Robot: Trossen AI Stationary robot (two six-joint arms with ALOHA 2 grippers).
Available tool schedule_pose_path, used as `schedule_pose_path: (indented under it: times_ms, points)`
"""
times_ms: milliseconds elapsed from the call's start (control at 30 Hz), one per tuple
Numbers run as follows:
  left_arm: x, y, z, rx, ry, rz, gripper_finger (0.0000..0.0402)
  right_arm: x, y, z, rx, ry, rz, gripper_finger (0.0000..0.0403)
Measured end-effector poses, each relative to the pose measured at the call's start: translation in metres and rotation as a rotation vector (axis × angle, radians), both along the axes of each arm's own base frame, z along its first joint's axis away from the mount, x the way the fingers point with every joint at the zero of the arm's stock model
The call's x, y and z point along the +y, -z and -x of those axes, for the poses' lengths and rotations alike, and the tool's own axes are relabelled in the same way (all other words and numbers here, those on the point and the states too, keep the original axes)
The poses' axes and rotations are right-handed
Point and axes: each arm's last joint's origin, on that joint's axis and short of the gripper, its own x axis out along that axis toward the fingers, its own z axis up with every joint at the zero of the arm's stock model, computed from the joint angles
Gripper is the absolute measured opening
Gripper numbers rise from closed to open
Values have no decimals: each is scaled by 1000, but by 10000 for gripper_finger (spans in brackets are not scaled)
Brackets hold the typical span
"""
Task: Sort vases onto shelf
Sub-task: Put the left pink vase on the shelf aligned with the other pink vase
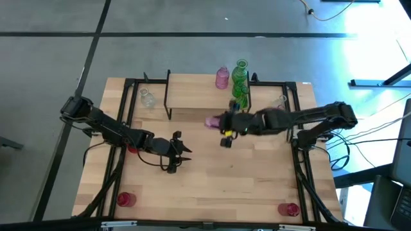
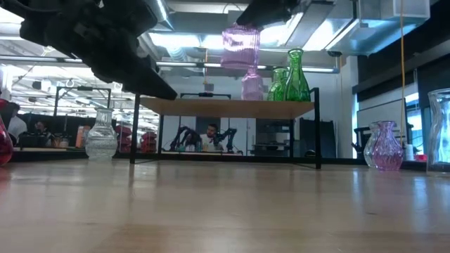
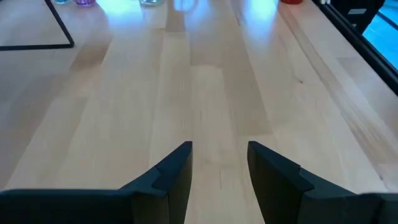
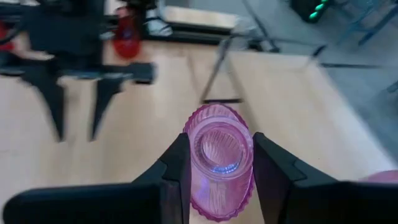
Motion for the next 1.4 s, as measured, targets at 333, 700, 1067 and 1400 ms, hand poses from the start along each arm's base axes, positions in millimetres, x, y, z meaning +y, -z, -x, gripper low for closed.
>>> schedule_pose_path:
  times_ms: [333,700,1067,1400]
  points:
    - [1,0,0,-2,-14,-13,147,-75,-12,11,5,51,36,108]
    - [1,0,0,-2,-14,-13,147,-130,-11,22,15,65,15,108]
    - [1,0,0,-2,-14,-13,147,-151,-2,22,24,84,-19,108]
    - [1,0,0,-2,-14,-13,148,-162,14,14,81,94,-17,108]
